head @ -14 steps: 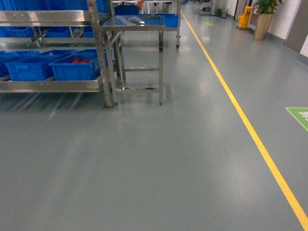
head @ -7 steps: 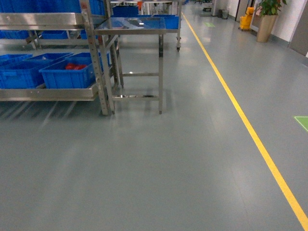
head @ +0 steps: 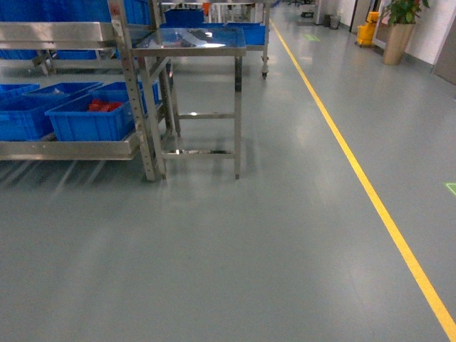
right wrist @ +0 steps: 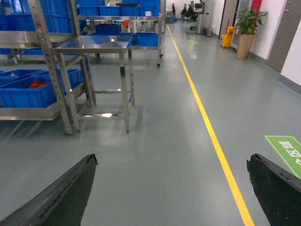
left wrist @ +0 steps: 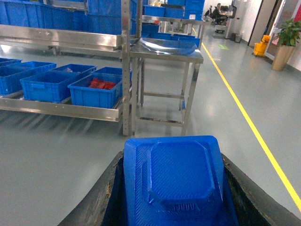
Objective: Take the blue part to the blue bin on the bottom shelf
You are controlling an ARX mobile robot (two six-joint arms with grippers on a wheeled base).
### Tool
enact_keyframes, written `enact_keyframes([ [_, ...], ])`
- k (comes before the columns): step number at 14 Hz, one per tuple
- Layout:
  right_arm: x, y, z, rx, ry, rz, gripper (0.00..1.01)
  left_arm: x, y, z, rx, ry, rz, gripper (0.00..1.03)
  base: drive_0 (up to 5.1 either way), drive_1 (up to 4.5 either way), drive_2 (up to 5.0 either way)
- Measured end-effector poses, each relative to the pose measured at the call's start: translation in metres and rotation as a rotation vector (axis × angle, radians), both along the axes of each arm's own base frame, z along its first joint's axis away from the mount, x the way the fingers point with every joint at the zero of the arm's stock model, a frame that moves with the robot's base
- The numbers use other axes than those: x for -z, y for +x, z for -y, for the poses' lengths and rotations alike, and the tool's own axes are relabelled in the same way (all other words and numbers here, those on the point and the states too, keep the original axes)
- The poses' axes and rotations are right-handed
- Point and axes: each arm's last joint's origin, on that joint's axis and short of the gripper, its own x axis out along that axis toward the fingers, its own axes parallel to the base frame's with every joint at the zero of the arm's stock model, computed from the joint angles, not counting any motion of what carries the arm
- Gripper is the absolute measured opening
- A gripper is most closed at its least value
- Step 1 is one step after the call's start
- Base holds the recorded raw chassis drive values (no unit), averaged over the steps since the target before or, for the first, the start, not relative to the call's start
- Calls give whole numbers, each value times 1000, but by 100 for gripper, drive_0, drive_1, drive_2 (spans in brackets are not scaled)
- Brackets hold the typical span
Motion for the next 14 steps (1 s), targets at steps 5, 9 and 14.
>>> enact_keyframes([
  [5, 0, 0, 0, 0, 0, 1, 98, 0, 0, 0, 1, -1, 2, 43, 6, 415, -403],
  [9, 0, 0, 0, 0, 0, 1, 98, 0, 0, 0, 2, 0, 1, 43, 6, 415, -403],
  [14, 0, 0, 0, 0, 0, 2, 98, 0, 0, 0, 1, -1, 2, 43, -1, 408, -410],
])
